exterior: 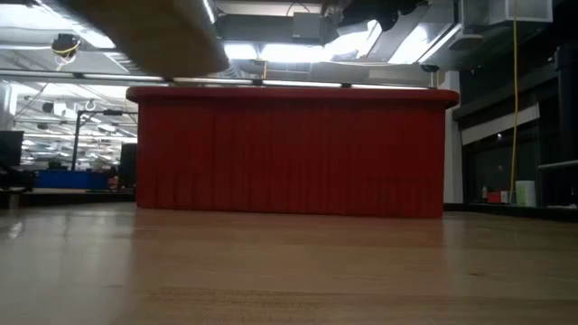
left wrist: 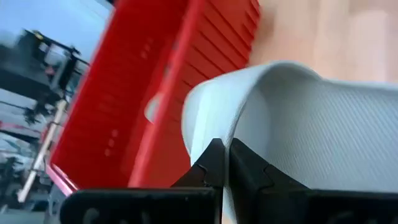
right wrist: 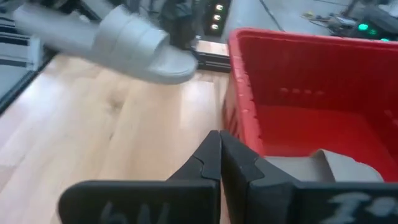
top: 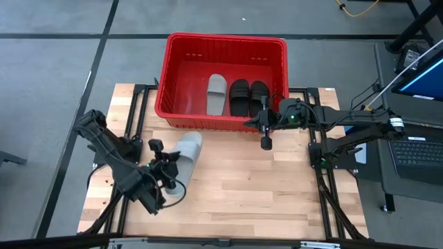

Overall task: Pick and place slides into bin
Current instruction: Put the gray slide into the red bin

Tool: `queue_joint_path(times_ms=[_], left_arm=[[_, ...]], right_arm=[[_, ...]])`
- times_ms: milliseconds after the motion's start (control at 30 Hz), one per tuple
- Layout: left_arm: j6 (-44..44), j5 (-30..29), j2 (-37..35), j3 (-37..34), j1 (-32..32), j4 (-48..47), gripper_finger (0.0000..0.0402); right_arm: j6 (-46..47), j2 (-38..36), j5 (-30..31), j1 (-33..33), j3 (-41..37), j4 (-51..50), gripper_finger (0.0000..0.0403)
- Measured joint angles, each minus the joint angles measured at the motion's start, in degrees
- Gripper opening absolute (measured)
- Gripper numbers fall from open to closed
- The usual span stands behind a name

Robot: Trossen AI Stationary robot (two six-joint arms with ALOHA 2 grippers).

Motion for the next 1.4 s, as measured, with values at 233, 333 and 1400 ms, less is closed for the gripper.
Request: queue_joint_path(times_ms=[233, 333, 1400], left_arm=[[9.72, -9.07, -6.80, 1.42, 2.04, 0.00, 0.0003], [14.66, -10.92, -9.34, 1.48, 3.66, -0.02, 0.0003], [70.11, -3.78, -14.59, 0.13, 48.59, 39.66, 0.0003]], right_arm=[[-4.03, 0.00, -2.20, 1.30, 0.00, 0.88, 0.0006], [-4.22, 0.00, -2.21, 1.53, 0.00, 2.12, 0.0006], [-6.26, 1.75, -2.19, -4.83, 0.00, 15.86, 0.0006]])
